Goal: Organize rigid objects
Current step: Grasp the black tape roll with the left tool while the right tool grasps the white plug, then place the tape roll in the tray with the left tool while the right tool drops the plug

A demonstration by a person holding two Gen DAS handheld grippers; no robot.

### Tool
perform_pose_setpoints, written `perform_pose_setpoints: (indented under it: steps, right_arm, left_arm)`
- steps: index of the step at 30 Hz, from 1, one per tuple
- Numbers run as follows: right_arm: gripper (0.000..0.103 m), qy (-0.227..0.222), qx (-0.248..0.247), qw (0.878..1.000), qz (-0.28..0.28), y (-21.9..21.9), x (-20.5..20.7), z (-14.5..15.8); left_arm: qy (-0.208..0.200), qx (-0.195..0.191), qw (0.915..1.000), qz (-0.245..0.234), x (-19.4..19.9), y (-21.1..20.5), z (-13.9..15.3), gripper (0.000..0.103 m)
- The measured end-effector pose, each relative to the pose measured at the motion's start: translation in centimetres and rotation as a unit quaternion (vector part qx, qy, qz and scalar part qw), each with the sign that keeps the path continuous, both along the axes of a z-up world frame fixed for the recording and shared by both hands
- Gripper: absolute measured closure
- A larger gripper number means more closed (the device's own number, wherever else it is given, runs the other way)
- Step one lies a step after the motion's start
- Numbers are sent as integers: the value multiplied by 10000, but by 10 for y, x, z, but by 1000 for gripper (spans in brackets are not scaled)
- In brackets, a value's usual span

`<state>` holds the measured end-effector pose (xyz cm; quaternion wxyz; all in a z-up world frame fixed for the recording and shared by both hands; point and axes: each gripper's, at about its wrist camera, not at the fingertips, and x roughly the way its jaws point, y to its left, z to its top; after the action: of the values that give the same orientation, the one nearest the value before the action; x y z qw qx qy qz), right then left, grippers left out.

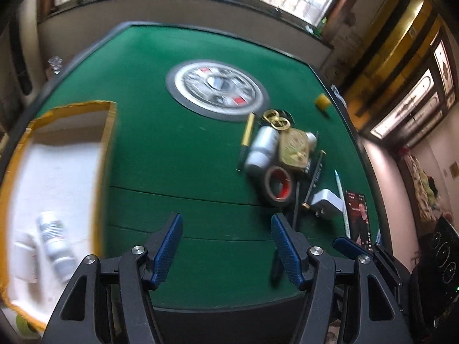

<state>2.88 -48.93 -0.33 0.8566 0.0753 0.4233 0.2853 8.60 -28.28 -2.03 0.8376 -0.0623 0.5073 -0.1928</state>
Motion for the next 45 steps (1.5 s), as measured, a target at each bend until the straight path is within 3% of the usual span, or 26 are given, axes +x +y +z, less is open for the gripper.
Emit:
perform_pose_setpoints:
  steps: [10, 17, 23, 25, 28, 33, 35, 40, 45]
  right_arm:
    - [38, 233, -664, 9929, -961, -57, 35, -10]
    - [42, 513, -849, 9889, -1110, -67, 72, -27]
    - [50, 874, -1076, 9836, -1153, -69, 93, -48]
    - [52, 1037, -1037, 9830, -1109, -72, 93, -52]
    - [59, 1137, -1082, 9812, -1125, -72, 92, -58]
    - [64, 1097, -1181, 9797, -1193, -70, 89, -59]
    - [78, 1145, -1230, 9786, -1189, -67, 87, -58]
    - [79, 1186, -1315, 9763, -1245, -52, 73, -57]
    - [79, 900, -1142, 9845, -982, -19, 47, -30]
  left_arm:
    - [483, -33, 9987, -153, 34, -43, -32, 36]
    - [702, -22, 9974, -154, 51, -57, -48, 37]
    - [851, 53, 9963, -99, 63, -67, -62, 55]
    - [897, 44, 9959, -109, 66, -70, -66, 70]
    - [950, -147, 9953, -77, 69, -70, -68, 86]
    - [843, -49, 9964, -67, 62, -62, -65, 88]
    - [829, -64, 9965, -87, 57, -56, -65, 88]
    - [902, -162, 9958, -72, 35, -34, -64, 88]
    - [997, -424, 9941, 28, 12, 0, -53, 88]
